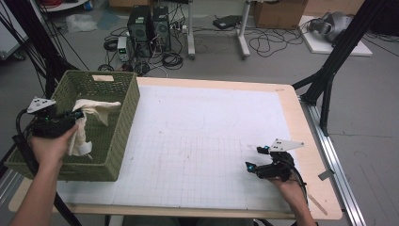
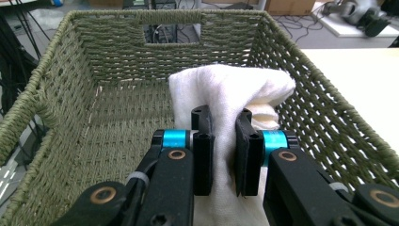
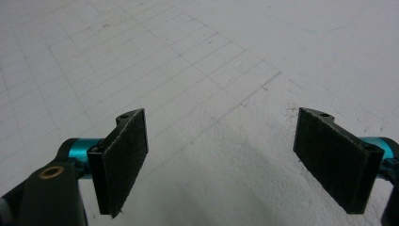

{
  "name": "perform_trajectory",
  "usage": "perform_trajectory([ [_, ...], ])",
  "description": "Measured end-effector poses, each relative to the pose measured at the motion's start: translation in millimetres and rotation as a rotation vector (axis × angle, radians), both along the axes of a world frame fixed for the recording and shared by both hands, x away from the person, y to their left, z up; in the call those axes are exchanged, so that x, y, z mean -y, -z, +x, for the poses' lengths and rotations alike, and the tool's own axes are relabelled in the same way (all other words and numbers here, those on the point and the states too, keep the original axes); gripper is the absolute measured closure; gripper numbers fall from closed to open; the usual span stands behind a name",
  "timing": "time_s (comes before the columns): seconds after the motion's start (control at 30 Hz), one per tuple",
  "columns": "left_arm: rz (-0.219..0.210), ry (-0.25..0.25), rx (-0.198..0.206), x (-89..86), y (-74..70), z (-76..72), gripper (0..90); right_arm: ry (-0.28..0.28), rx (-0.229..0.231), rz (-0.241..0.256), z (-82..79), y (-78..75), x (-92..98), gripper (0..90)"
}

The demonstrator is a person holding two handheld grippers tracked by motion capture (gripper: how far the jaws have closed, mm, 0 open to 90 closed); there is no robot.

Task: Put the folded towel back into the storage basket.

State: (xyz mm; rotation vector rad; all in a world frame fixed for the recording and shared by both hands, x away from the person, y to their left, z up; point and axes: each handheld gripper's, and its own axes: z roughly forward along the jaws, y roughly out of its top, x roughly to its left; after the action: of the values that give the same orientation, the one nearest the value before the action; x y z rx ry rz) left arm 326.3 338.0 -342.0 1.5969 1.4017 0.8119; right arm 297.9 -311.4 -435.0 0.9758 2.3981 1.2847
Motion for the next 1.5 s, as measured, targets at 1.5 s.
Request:
perform_trajectory([
  [1.5, 0.25, 0.052, -0.484, 18.0, 35.5, 42.0, 78.5, 0.004, 0.01, 0.004, 1.2, -1.7, -1.8, 17.6],
])
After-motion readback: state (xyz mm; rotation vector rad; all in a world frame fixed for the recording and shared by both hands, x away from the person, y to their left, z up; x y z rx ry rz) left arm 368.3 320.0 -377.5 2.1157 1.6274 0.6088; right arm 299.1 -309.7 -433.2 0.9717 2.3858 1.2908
